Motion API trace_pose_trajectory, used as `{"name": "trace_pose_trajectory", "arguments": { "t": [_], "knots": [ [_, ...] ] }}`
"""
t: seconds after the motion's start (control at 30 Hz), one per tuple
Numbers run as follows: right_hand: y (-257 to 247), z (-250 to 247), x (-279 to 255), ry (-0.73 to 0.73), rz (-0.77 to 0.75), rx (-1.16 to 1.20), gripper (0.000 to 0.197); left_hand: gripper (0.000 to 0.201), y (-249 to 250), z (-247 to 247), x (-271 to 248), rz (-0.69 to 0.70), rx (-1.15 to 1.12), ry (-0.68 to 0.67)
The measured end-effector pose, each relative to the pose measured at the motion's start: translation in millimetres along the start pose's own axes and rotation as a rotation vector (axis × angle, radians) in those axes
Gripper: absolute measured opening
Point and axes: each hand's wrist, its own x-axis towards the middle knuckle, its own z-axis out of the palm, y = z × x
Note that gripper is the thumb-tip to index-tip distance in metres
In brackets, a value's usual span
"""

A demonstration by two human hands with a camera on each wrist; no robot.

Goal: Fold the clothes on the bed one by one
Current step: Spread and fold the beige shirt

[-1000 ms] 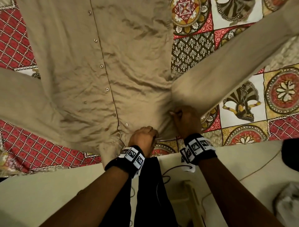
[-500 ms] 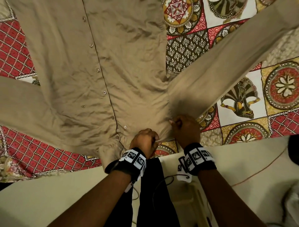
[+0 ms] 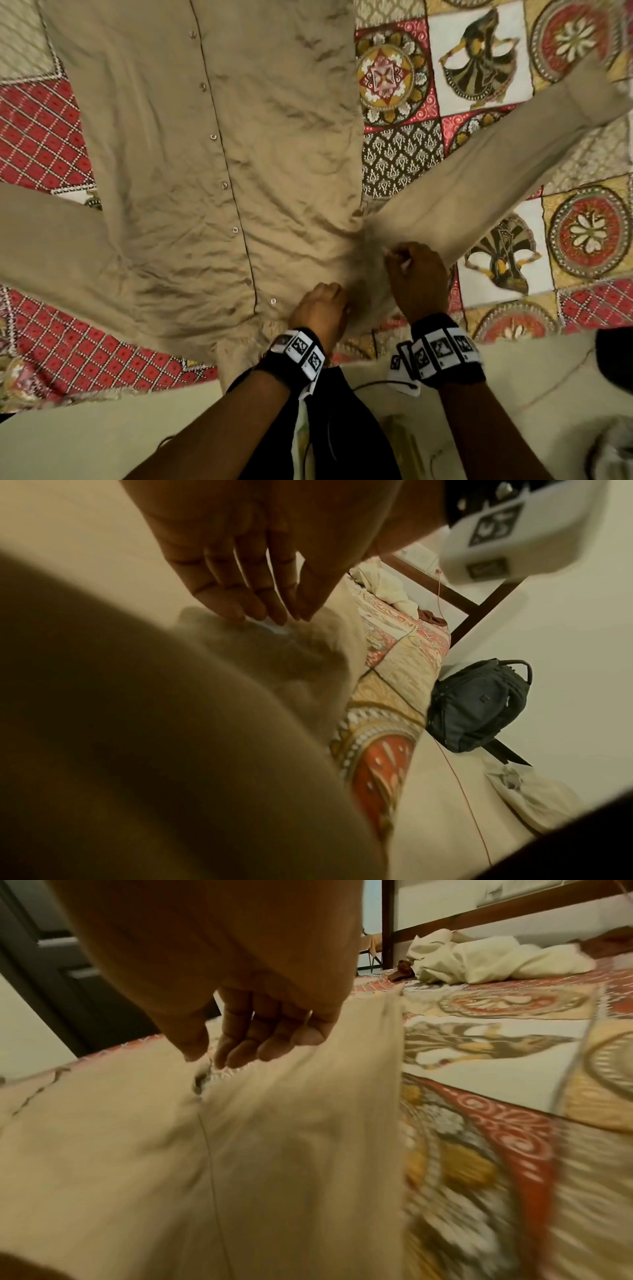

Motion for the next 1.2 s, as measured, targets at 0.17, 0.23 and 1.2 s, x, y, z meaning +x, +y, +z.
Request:
{"name": "trace_pose_trajectory", "arguments": {
  "t": [0.17,0.23,1.2],
  "knots": [
    [-61.6,-14.6,138.1,-0.189,-0.048,0.079,0.022,0.035,-9.4,-34.2,41.9,-0.124,-0.189,0.004],
    [-86.1,-18.4,196.8,-0.302,-0.063,0.041,0.024,0.037,-7.5,-49.5,55.5,-0.223,-0.234,-0.037],
    [-183.4,17.1,477.4,-0.363,-0.360,-0.325,0.022,0.022,58.0,-10.2,86.9,-0.703,-0.571,0.407]
  ]
}}
